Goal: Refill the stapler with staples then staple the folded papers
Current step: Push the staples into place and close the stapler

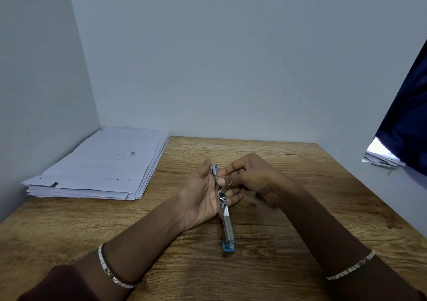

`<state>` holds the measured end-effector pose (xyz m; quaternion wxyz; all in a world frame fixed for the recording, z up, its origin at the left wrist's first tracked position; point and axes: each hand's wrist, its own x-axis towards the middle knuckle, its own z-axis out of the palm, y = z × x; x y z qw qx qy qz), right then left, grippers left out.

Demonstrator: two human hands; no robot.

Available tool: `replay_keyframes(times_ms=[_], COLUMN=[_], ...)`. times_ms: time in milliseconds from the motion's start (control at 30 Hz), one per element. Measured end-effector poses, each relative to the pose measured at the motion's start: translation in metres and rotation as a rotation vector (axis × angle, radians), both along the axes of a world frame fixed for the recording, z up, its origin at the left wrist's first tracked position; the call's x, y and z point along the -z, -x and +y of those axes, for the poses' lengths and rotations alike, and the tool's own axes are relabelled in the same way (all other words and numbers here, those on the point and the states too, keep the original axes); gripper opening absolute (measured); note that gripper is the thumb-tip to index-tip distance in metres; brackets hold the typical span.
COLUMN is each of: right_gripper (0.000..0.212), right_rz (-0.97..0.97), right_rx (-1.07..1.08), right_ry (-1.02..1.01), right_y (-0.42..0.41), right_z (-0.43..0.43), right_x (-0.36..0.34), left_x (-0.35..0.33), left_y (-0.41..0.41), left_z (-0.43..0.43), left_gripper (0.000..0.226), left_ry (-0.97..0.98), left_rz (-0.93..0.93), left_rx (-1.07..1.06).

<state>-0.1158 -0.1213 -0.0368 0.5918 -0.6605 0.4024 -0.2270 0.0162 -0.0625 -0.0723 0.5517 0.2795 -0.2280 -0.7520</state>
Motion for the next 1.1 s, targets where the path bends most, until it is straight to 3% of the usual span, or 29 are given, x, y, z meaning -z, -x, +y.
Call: replay_keyframes(times_ms=[633,1100], right_gripper=[0.015,0.013], right_rz=[0.004,0.044], right_rx=[0.011,0.083], right_ry=[0.108,-0.089], right_y=[0.0049,0.0021], right_z=[-0.0078,-0.0085], right_x=[0.0012,0.0024], left_x=[0.0064,0.008], left_y=[-0.0031,-0.0045], left_z=[-0.0067,-0.0043], left_gripper=[0.081,0.083], left_ry=[0.006,-0.053], left_rz=[-0.049,-0.03], left_rx=[0.009,0.022])
